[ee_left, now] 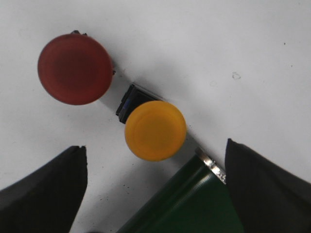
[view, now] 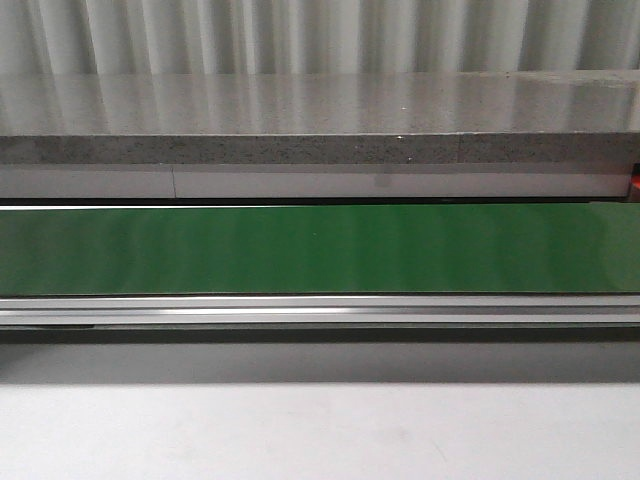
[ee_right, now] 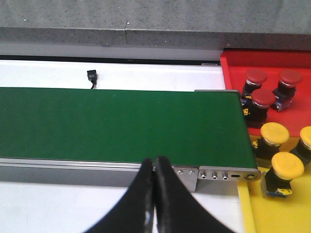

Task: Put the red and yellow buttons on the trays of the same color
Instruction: 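Grasp a yellow button with the left gripper and place it on the belt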

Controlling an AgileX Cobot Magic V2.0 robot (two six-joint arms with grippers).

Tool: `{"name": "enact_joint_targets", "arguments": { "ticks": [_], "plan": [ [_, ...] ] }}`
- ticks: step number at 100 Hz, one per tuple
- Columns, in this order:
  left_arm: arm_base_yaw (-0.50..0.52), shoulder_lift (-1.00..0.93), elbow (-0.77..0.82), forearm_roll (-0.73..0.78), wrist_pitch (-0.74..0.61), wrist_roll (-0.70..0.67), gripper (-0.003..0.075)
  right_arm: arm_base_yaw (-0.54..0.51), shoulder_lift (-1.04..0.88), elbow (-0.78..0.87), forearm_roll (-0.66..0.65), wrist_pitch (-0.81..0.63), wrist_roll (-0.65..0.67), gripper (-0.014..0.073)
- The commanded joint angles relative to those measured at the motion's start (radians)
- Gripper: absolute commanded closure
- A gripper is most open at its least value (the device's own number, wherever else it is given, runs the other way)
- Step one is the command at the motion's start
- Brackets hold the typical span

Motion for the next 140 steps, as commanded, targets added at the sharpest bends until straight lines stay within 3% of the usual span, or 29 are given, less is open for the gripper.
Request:
{"name": "enact_joint_targets", "arguments": {
  "ticks": [1,49,79,90,124,140],
  "plan": [
    [0.002,-0.033,-0.041,-0.016,0.001,-0.042,0.0175,0.003,0.009,-0.019,0.004,-0.066,-0.009,0.0661],
    [0.002,0.079,-0.041,-0.040,-0.079,-0.063,0.0190,0.003,0.009,-0.019,0.004,-0.066,-0.009,0.0661],
    [0.002,0.080,-0.041,-0.040,-0.068,-0.054,0.0478,0.003,0.009,-0.019,0.005,-0.066,-0.009,0.0661],
    [-0.001,0.070,-0.043,-0.040,-0.046,0.004,0.0535,0.003,0.009,-0.019,0.007,-0.066,-0.009,0.0661],
    [-0.008,-0.069,-0.041,-0.038,0.024,0.273,0.0545,0.003,0.009,-0.019,0.021,-0.066,-0.009,0.0661],
    [-0.015,-0.160,-0.006,-0.036,0.046,0.320,0.0553,0.003,0.009,-0.019,0.031,-0.070,-0.009,0.0661]
  ]
}}
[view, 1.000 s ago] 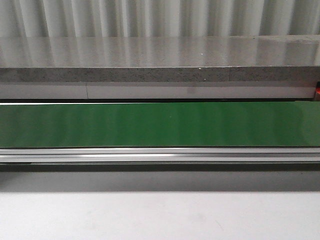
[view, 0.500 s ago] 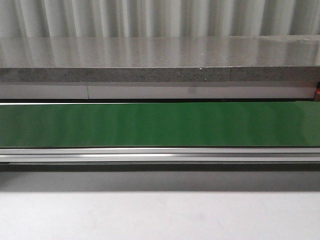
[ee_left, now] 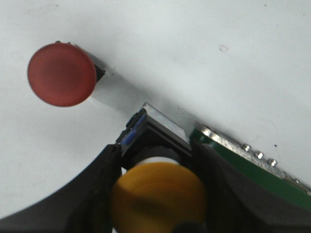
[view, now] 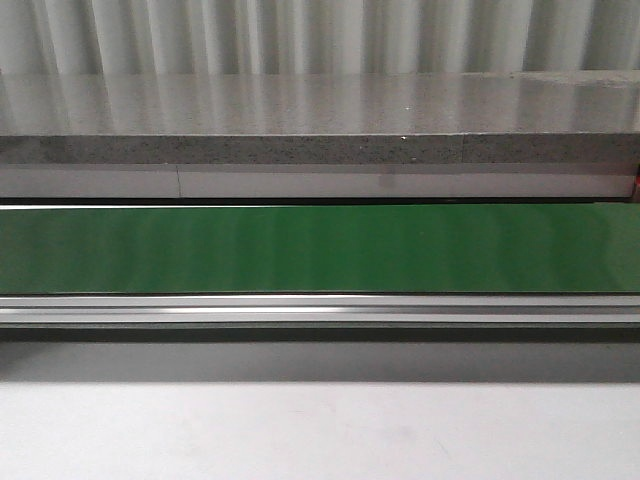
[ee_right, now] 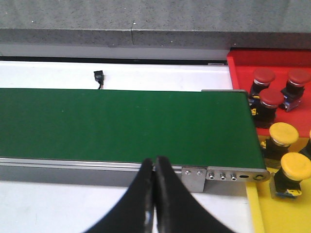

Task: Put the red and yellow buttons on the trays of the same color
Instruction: 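Grasp a yellow button with the left gripper and place it on the belt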

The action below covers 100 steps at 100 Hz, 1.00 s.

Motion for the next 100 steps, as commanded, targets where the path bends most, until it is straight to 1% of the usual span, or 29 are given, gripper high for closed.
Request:
{"name": "enact_joint_targets", "arguments": {
  "ticks": [1,17,28,40,59,81,86,91,92,93,95,100],
  "plan": [
    [-0.011,-0.117,0.000,-0.014,0.001,0.042,0.0553,0.003,0.009,-0.019,0.010,-0.072,-0.009,0.0661],
    [-0.030,-0.227,0.119,-0.014,-0.033,0.076,0.0553,0.003,0.009,-0.019,0.010,-0.071,-0.009,0.0661],
    [-0.068,-0.304,0.228,-0.014,-0.066,0.104,0.0553,0.003,0.009,-0.019,0.010,-0.071,-0.009,0.0661],
    [-0.107,-0.337,0.308,-0.014,-0.087,0.104,0.0553,0.003,0.009,-0.019,0.010,-0.071,-0.009,0.0661],
    [-0.147,-0.336,0.366,-0.014,-0.135,0.104,0.0553,0.003,0.009,-0.019,0.010,-0.071,-0.009,0.0661],
    [-0.146,-0.323,0.392,-0.011,-0.164,0.115,0.0543,0.003,0.009,-0.019,0.010,-0.071,-0.009,0.0661],
    [-0.146,-0.321,0.392,-0.014,-0.173,0.125,0.0514,0.003,0.009,-0.019,0.010,-0.071,-0.009,0.0661],
    [-0.146,-0.320,0.392,-0.016,-0.171,0.125,0.0455,0.003,0.009,-0.019,0.010,-0.071,-0.009,0.0661],
    [-0.146,-0.320,0.392,-0.016,-0.169,0.125,0.0422,0.003,0.009,-0.019,0.010,-0.071,-0.009,0.0661],
    [-0.146,-0.320,0.392,-0.016,-0.169,0.125,0.0422,0.003,0.009,-0.019,0.010,-0.071,-0.009,0.0661],
    [-0.146,-0.320,0.392,-0.016,-0.168,0.125,0.0372,0.003,0.009,-0.019,0.010,-0.071,-0.009,0.0661],
    [-0.146,-0.320,0.392,-0.018,-0.168,0.125,0.0291,0.003,0.009,-0.019,0.010,-0.071,-0.009,0.0661]
  ]
}}
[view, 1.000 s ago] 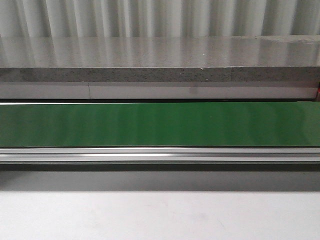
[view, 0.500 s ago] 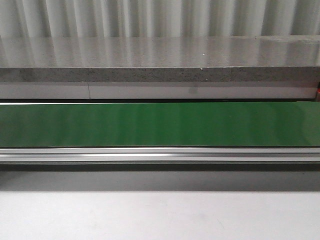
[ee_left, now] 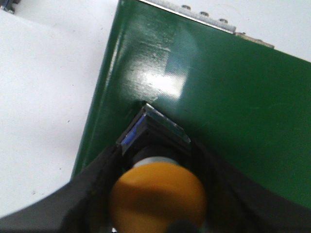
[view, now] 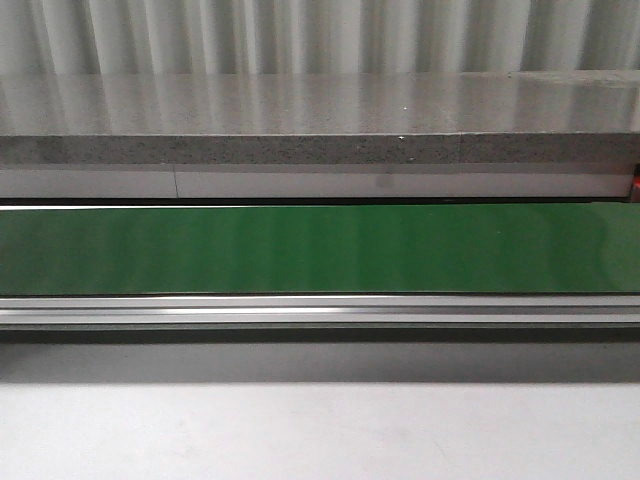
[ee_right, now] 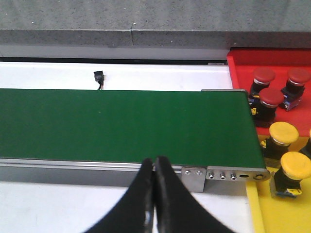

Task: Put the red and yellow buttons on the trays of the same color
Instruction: 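Grasp a yellow button with the left gripper and place it on the belt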

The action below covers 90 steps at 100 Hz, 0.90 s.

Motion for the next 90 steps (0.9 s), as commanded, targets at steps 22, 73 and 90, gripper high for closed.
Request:
{"name": "enact_joint_targets", "arguments": {
  "ticks": [22,73,90],
  "plan": [
    [-0.007,-0.038,-0.034,-0.068,-0.056,0.003,0.0148,0.003,0.009,-0.019,0.006,-0.071,-0.009,0.0661],
    [0.106,-0.038,-0.212,-0.049,-0.053,-0.028,0.0156,0.003,0.009,-0.019,0.006,-0.071,-0.009,0.0661],
    [0.210,-0.008,-0.212,-0.023,0.004,-0.030,0.0156,0.003,0.009,-0.019,0.006,-0.071,-0.009,0.0661]
  ]
}}
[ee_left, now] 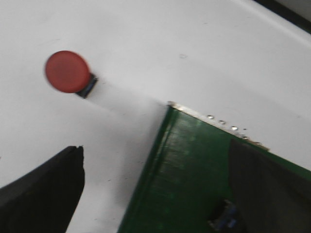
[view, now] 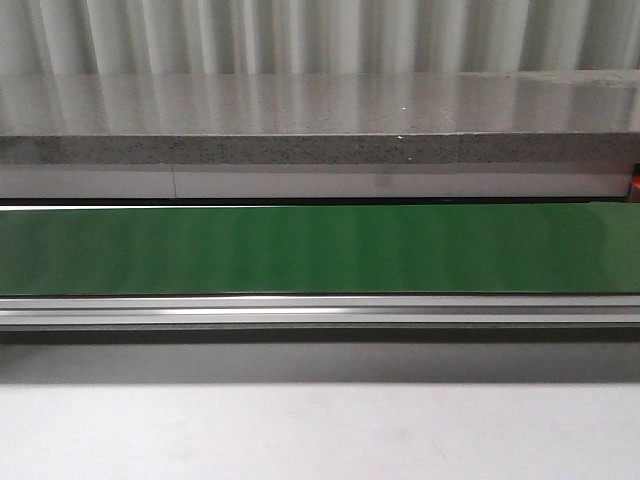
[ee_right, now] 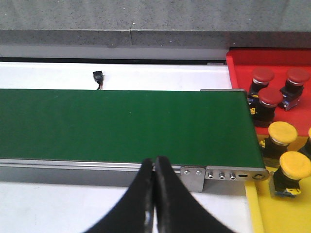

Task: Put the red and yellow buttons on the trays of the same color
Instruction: 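Grasp a yellow button with the left gripper and place it on the belt, then release the yellow button and grasp a red button from the table with left gripper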

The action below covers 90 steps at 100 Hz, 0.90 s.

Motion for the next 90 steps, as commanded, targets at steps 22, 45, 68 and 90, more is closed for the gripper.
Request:
{"name": "enact_joint_targets", "arguments": {
  "ticks": [22,45,68,90],
  "plan": [
    [0.096,0.070,-0.031,0.003,-0.010,-0.022,0.0156,0.003,0.009,-0.019,0.006,-0.071,-0.009,0.0661],
    [0.101,0.170,-0.033,-0.001,-0.085,-0.039,0.0156,0.003,0.009,-0.019,0.006,-0.071,-0.009,0.0661],
    [0.101,0.271,-0.072,-0.010,-0.192,-0.057,0.0157,0.003,0.009,-0.019,0.006,-0.071,-0.009,0.0661],
    [0.101,0.311,-0.083,-0.042,-0.319,-0.057,0.0157,0.003,0.009,-0.019,0.006,-0.071,-0.009,0.0661]
  ]
}}
